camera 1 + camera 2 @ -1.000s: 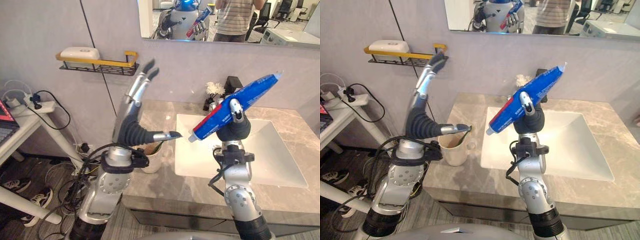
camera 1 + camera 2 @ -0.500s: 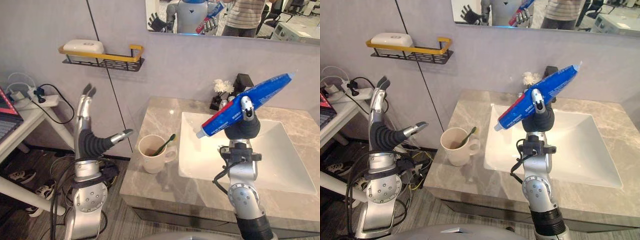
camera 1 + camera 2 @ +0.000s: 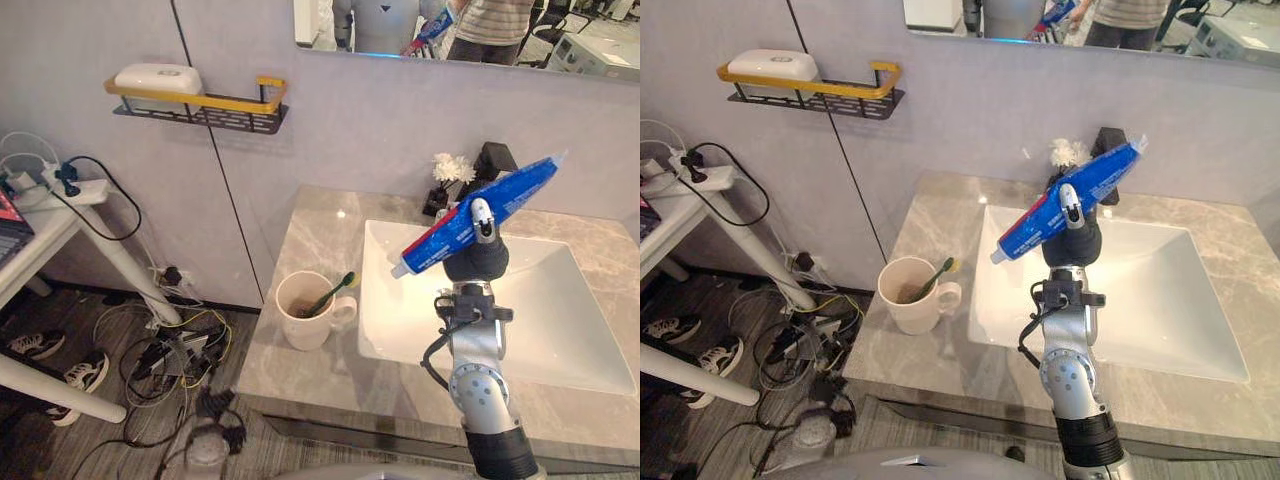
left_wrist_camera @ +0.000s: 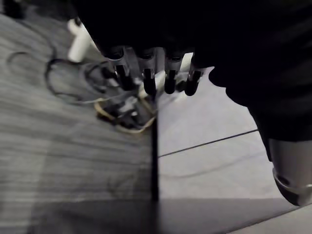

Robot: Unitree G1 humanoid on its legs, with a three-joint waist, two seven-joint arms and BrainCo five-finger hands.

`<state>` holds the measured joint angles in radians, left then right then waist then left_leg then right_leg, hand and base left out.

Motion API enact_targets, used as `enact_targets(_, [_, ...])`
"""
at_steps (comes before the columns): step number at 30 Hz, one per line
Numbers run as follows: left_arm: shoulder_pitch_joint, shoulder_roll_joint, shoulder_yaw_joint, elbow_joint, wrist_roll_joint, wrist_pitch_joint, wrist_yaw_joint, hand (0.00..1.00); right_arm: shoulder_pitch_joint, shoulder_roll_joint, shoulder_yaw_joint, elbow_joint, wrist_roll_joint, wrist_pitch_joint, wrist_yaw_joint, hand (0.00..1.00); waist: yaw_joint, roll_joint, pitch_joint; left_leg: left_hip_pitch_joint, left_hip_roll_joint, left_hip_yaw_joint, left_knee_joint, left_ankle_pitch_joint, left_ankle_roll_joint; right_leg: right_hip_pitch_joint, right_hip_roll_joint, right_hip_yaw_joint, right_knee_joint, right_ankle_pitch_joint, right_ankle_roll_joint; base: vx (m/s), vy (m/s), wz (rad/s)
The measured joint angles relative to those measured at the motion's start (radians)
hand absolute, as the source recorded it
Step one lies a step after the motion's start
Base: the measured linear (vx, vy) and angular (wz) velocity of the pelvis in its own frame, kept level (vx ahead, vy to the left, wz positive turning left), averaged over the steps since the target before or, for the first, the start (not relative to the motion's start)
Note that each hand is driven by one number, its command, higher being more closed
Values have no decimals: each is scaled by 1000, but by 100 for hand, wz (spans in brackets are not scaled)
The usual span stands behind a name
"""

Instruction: Organize washtable

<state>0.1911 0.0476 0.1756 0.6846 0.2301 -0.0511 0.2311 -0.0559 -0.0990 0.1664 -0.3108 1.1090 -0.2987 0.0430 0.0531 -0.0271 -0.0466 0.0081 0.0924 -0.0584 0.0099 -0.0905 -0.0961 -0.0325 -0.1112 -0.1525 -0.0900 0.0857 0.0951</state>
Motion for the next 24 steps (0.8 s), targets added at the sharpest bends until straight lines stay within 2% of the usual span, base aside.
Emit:
enact_targets(7, [-44, 21, -16, 183, -56, 2, -33, 0, 0, 0, 36, 0, -2, -1, -1, 100, 9, 0, 0, 1, 0, -2, 11, -1, 0, 7, -2, 2, 0, 1, 0, -11, 3, 0])
enact_targets(11, [-70, 35, -26, 242, -47, 2, -47, 0, 0, -1, 38, 0, -3, -4, -1, 100, 10, -1, 0, 3, 0, -3, 12, -1, 0, 10, -2, 2, 0, 1, 0, -8, 3, 0])
enact_targets(19, [-75, 64, -99, 318, -20, 9, -69, 0, 0, -1, 54, 0, -3, -5, -1, 100, 9, -5, 2, 3, 1, -4, 10, -1, 0, 10, -2, 1, 0, 2, 0, 0, 0, 0])
enact_targets(24, [-80, 74, -105, 335, -7, 8, -66, 0, 0, -2, 72, 0, -3, -5, -1, 100, 9, -12, 11, 5, 0, -6, 13, 0, 0, 14, -2, 0, 0, 1, 0, 0, 0, 0])
